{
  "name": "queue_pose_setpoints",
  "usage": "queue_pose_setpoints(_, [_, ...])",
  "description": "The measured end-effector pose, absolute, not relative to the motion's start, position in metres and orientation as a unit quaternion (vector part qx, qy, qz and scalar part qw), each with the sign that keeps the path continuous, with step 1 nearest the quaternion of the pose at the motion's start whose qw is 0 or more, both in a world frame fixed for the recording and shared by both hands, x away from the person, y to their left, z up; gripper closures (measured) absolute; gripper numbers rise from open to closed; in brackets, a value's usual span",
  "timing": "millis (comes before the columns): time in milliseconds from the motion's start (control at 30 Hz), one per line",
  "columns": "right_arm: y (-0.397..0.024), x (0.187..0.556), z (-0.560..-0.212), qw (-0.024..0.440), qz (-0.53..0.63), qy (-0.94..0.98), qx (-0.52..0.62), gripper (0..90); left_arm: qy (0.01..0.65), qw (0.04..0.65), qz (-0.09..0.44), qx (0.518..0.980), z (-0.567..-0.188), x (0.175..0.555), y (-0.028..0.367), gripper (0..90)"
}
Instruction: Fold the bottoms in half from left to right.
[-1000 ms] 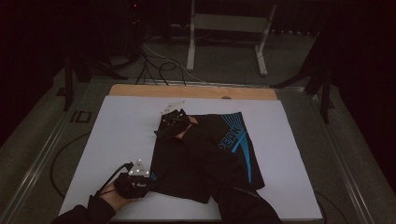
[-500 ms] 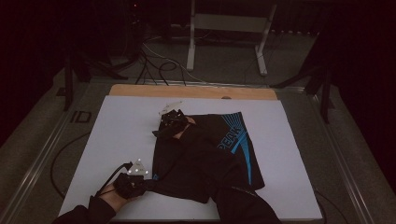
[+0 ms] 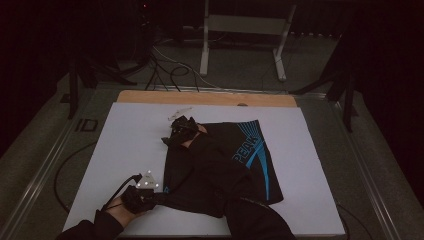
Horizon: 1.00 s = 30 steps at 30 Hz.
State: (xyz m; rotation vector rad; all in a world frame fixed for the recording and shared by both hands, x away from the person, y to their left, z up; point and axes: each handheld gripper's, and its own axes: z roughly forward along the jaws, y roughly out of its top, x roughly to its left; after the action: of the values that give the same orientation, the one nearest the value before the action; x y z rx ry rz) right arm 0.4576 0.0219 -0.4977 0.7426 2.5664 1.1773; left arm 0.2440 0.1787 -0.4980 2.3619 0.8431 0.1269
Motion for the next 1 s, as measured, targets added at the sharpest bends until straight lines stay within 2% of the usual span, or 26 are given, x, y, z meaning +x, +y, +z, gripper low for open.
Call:
queue_pose_setpoints(200, [0.033,0.462,-0.505,0.130,0.368,0.877,0.282,13.9,0.319,0.309,0.050,0.895,-0.498,0.244,0.178,85.1])
queue_pose_setpoints(267, [0.036,0.464,-0.510,0.145,0.348,0.875,0.302,22.0,0.319,0.309,0.051,0.895,-0.498,0.244,0.178,85.0])
queue_pose_setpoints(567, [0.044,0.464,-0.519,0.155,0.322,0.872,0.334,33.6,0.317,0.308,0.051,0.896,-0.498,0.244,0.178,85.0])
queue_pose_setpoints(633, [0.045,0.463,-0.520,0.154,0.317,0.872,0.338,40.0,0.317,0.307,0.050,0.896,-0.498,0.244,0.178,85.0])
queue_pose_setpoints(700, [0.045,0.464,-0.520,0.152,0.315,0.874,0.337,40.7,0.316,0.306,0.050,0.896,-0.498,0.244,0.178,85.0])
queue_pose_setpoints(733, [0.045,0.464,-0.519,0.153,0.312,0.876,0.335,48.5,0.316,0.306,0.050,0.897,-0.498,0.244,0.178,85.0])
queue_pose_setpoints(800, [0.045,0.464,-0.519,0.153,0.311,0.877,0.334,50.8,0.317,0.306,0.050,0.896,-0.498,0.244,0.178,85.0])
queue_pose_setpoints(900, [0.042,0.466,-0.517,0.153,0.308,0.879,0.331,65.7,0.317,0.308,0.050,0.895,-0.498,0.244,0.178,85.0])
queue_pose_setpoints(967, [0.040,0.466,-0.517,0.152,0.306,0.880,0.331,67.9,0.317,0.306,0.049,0.896,-0.498,0.244,0.178,85.0])
queue_pose_setpoints(1000, [0.037,0.468,-0.516,0.149,0.307,0.880,0.329,72.5,0.317,0.307,0.049,0.896,-0.498,0.244,0.178,85.0])
